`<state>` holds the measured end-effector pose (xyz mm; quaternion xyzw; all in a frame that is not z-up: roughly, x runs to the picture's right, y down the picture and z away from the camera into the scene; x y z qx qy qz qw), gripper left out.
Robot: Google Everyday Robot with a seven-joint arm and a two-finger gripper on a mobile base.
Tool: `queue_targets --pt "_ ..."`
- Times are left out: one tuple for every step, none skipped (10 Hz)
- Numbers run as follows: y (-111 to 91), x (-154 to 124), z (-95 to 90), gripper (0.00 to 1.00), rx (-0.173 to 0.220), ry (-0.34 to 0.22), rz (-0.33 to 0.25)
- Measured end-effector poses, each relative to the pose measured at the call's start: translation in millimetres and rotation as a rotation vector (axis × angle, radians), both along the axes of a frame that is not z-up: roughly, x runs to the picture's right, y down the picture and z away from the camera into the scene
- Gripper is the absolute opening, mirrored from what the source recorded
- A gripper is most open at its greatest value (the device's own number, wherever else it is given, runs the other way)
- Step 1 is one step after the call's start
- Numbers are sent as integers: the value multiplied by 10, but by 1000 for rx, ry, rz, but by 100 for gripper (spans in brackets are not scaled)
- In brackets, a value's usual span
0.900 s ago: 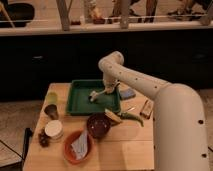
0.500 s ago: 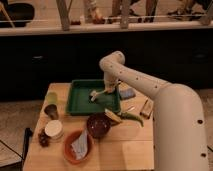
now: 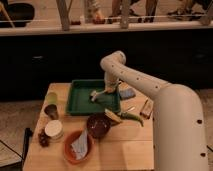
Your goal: Wipe tray with brush
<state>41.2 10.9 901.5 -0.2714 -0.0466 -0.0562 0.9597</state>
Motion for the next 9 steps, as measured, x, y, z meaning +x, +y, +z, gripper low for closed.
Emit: queue_targets --pt "-9 24 8 3 0 -1 -2" --pt "-13 49 13 3 -1 -3 -4" --pt "-14 56 15 3 -1 -7 -8" --pt "-11 54 19 3 -2 -12 -13" --pt "-19 46 25 3 -3 -17 -15" --pt "-22 53 30 3 -5 -17 -17" --pt "-22 62 35 3 -7 -17 -18" --pt "-16 64 39 3 -8 -15 -21" --pt "-8 34 36 3 -9 -17 -25"
